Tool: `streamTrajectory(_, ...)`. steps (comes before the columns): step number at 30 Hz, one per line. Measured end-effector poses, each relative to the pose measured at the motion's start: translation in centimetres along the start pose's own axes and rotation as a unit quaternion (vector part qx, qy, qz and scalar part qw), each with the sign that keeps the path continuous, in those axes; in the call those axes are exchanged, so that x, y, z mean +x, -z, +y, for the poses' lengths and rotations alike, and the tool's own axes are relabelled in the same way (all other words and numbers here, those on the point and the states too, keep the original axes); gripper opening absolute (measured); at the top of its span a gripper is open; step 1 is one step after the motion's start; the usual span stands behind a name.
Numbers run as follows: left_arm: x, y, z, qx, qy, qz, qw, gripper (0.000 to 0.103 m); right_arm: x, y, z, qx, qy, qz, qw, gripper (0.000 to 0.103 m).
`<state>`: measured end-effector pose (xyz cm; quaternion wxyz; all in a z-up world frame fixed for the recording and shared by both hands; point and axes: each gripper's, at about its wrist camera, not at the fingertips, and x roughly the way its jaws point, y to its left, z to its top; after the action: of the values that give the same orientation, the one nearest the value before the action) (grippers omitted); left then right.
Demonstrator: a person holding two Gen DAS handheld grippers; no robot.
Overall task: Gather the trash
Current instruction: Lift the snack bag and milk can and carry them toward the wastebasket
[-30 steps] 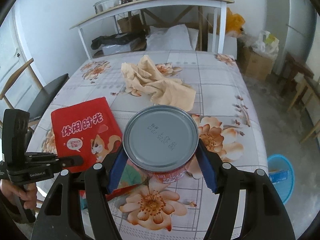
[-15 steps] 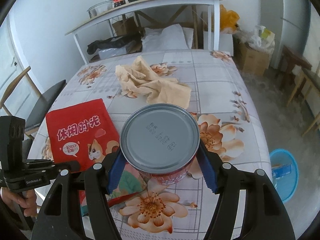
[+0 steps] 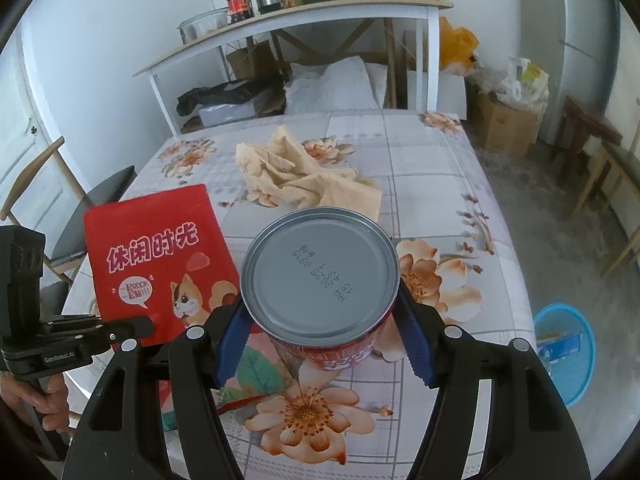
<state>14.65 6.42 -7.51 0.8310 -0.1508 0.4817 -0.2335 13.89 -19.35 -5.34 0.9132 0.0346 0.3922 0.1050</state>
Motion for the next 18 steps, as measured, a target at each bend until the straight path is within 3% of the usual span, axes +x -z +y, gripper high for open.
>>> streamTrajectory(18, -3.9, 0.1, -1.6, 0.028, 0.001, -0.039, 0.9988, 0.0, -1.8, 0.0, 0.8, -0.008, -0.002, -0.021, 1.0, 0.063)
